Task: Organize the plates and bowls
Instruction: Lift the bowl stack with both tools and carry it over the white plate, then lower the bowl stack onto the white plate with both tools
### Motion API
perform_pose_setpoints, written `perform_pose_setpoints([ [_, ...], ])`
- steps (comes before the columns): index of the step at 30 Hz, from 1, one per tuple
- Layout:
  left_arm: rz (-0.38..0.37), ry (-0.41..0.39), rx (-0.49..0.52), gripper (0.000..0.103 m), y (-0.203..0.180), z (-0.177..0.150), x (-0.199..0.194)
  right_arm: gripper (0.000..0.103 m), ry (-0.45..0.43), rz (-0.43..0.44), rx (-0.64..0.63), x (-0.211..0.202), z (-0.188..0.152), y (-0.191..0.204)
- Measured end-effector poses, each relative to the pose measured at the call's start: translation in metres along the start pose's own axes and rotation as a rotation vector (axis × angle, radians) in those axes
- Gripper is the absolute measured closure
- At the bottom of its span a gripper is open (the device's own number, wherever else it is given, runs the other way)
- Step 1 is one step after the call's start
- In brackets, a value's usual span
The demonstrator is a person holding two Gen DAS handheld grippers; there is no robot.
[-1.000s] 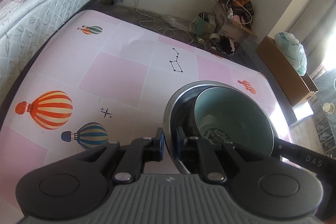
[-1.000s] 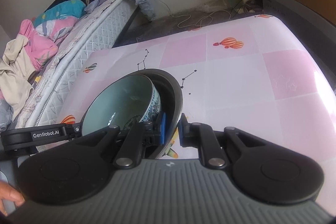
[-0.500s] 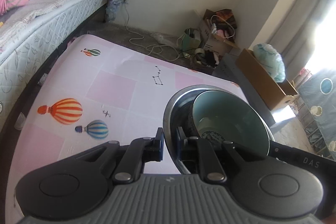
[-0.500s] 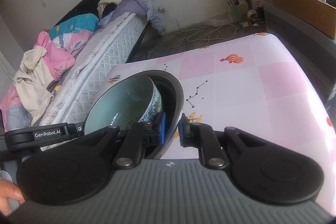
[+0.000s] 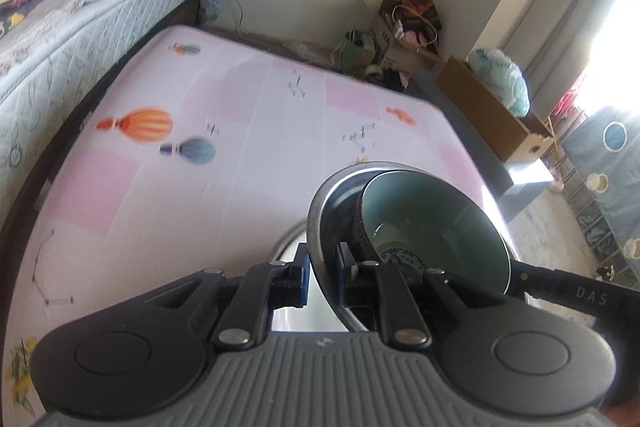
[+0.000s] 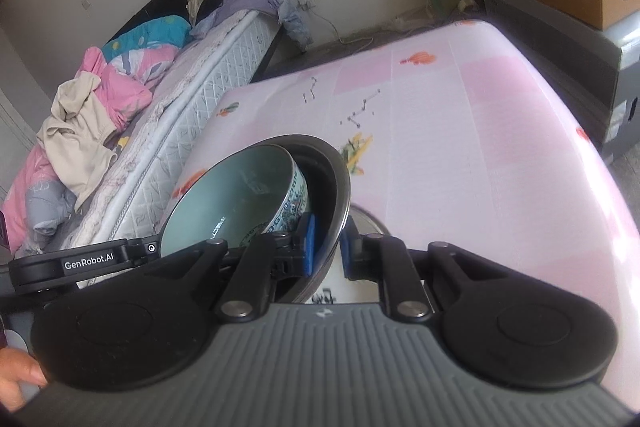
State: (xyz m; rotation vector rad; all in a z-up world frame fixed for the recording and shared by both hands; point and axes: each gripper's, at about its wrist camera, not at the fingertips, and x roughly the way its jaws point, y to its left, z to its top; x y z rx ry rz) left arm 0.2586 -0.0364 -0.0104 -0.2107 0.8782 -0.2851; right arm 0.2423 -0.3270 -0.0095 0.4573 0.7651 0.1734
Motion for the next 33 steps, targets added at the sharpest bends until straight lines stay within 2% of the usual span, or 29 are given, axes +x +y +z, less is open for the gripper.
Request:
perform_pose_setpoints([
  [9, 0.012, 0.051, -0.024, 0.090, 0.014, -0.021, 0.022, 0.091, 0.048, -0.013, 0.030, 0.019, -0.039, -0.015],
  [26, 0.004, 0.076, -0.019, 0.088, 0.018, -0.028, 0.027, 0.090, 0.059, -0.009, 0.046, 0.041, -0.042, -0.016],
  [33, 0.010, 0.016, 0.004, 0.082, 0.014, -0.030, 0.007, 0.087, 0.056, -0.002, 0.070, 0.037, -0.043, -0.017],
])
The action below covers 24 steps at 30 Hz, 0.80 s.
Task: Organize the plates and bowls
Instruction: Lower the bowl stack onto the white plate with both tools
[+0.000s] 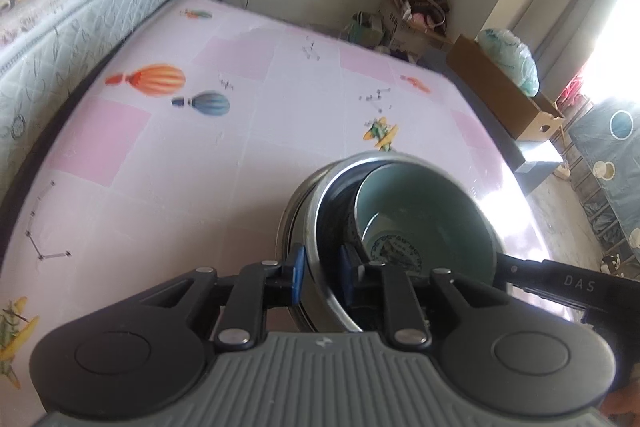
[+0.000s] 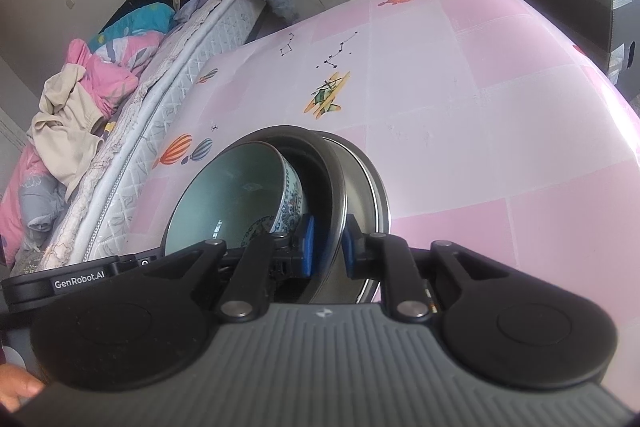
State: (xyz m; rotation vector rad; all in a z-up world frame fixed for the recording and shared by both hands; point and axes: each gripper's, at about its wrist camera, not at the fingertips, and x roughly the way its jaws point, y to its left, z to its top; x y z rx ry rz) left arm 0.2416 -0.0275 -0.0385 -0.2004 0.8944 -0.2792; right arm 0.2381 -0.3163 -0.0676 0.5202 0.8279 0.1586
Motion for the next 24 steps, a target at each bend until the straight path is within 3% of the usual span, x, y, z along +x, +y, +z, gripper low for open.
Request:
perform_pose_setpoints([
  [1, -0.004, -0.016, 0.007, 0.079, -0.001, 0.000, -0.006, 0.087, -0.005, -0.002, 0.001, -0.003, 0.000, 0.000],
  [2, -0.013, -0.031, 0.015, 0.069, -0.003, 0.000, -0.013, 0.084, -0.014, -0.005, 0.001, -0.006, 0.000, 0.000],
  [5, -0.018, -0.088, 0.039, 0.045, -0.009, -0.003, -0.038, 0.069, -0.048, 0.016, 0.017, -0.024, 0.000, -0.002],
  [7, -0.002, -0.110, 0.089, 0.042, -0.017, -0.007, -0.055, 0.061, -0.078, 0.033, 0.015, -0.039, -0.002, 0.001],
  [9, 0.019, -0.121, 0.141, 0.031, -0.023, -0.015, -0.071, 0.054, -0.104, 0.032, 0.000, -0.058, -0.005, 0.007],
  [11, 0.041, -0.112, 0.180, 0.006, -0.025, -0.024, -0.085, 0.046, -0.125, 0.043, -0.024, -0.079, -0.011, 0.014],
  [15, 0.105, -0.125, 0.218, 0.000, -0.020, -0.050, -0.110, 0.009, -0.160, 0.010, -0.090, -0.120, -0.033, 0.026],
  [17, 0.130, -0.119, 0.212, 0.000, -0.013, -0.065, -0.118, 0.001, -0.175, -0.040, -0.134, -0.137, -0.049, 0.032],
  [21, 0.241, -0.110, 0.157, 0.000, 0.001, -0.092, -0.126, 0.001, -0.190, -0.207, -0.200, -0.162, -0.082, 0.042],
  [24, 0.291, -0.056, 0.105, 0.000, 0.005, -0.100, -0.127, 0.001, -0.189, -0.314, -0.231, -0.167, -0.103, 0.050],
])
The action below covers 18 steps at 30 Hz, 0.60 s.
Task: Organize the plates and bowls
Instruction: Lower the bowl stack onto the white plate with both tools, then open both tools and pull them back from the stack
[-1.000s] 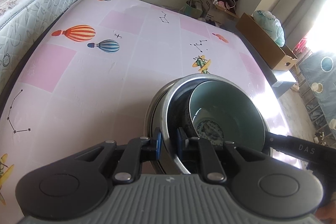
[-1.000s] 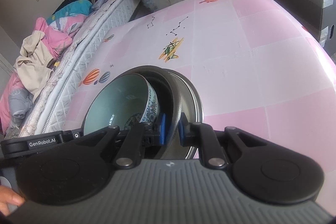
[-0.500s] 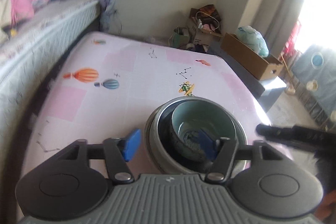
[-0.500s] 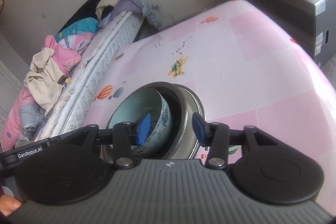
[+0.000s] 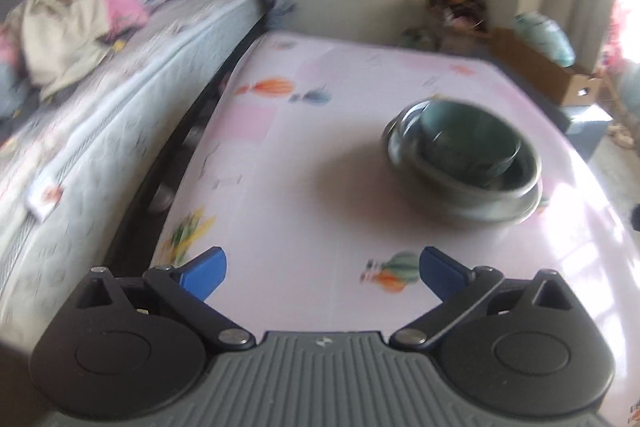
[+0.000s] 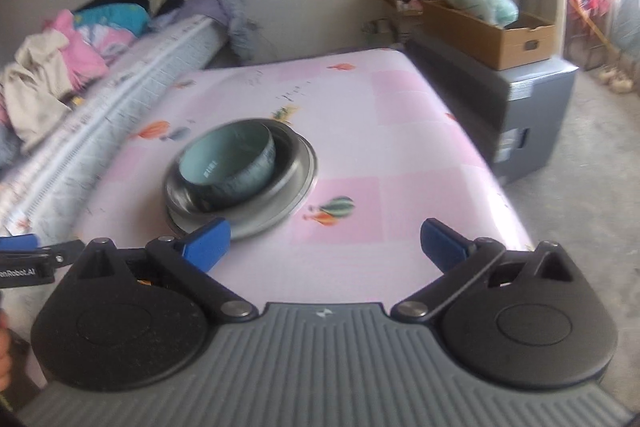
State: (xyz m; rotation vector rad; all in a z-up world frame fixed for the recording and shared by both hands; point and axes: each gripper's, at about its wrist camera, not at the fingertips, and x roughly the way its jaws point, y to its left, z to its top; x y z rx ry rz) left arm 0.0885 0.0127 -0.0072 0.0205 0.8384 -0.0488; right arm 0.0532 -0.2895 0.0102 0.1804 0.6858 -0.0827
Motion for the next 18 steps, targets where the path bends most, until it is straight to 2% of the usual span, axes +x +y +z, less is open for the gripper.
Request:
perform_pose_setpoints([
  [3, 0.033, 0.058, -0.041, 0.000, 0.000, -0.001, 0.000, 0.001, 0.000, -0.092, -0.041, -0.008, -0.011, 0.016],
  [5, 0.023, 0.079, -0.036, 0.000, -0.001, -0.002, 0.000, 0.001, -0.016, -0.124, -0.081, -0.014, -0.017, 0.026],
  [8, 0.017, 0.089, 0.002, 0.000, -0.007, -0.007, 0.000, 0.001, -0.042, -0.130, -0.126, -0.020, -0.024, 0.039],
  [11, 0.056, 0.086, 0.058, 0.000, -0.020, -0.012, 0.000, 0.001, -0.040, -0.118, -0.133, -0.023, -0.030, 0.043],
  [13, 0.067, 0.084, 0.074, 0.000, -0.025, -0.015, -0.002, 0.001, -0.019, -0.114, -0.117, -0.021, -0.032, 0.042],
  [18, 0.040, 0.100, 0.063, 0.000, -0.030, -0.011, 0.000, 0.001, 0.068, -0.072, -0.061, -0.006, -0.032, 0.040],
])
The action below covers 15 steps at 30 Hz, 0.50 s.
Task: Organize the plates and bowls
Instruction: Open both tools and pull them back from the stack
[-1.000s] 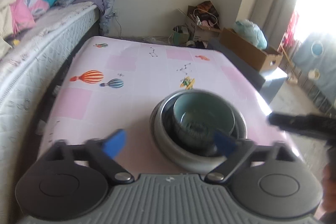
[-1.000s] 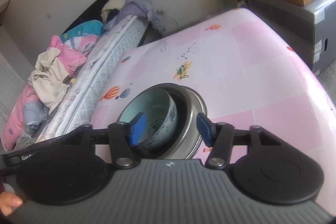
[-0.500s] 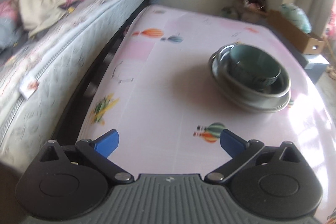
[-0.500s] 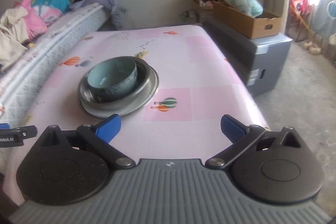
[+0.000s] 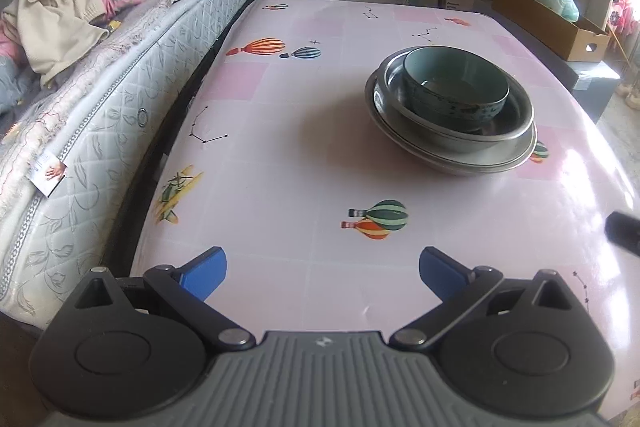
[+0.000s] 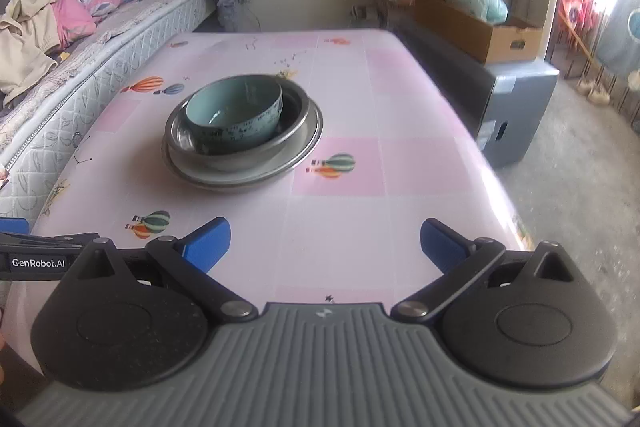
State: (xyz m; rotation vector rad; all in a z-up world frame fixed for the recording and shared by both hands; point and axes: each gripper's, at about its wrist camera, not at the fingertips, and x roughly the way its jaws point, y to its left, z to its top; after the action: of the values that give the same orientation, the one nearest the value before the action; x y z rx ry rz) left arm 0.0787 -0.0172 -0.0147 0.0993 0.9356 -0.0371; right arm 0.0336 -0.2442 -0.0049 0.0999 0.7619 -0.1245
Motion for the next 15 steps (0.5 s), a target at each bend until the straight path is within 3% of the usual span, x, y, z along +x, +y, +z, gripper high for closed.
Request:
perform_pose_setpoints([
  [4, 0.000, 0.015, 0.010, 0.000, -0.007, 0.002, 0.003, 0.001, 0.049, 0.007, 0.014, 0.010, 0.004, 0.001],
  [15, -0.037, 0.031, 0.023, 0.000, -0.026, 0.010, 0.008, 0.001, 0.069, -0.038, -0.009, 0.021, 0.008, -0.006],
])
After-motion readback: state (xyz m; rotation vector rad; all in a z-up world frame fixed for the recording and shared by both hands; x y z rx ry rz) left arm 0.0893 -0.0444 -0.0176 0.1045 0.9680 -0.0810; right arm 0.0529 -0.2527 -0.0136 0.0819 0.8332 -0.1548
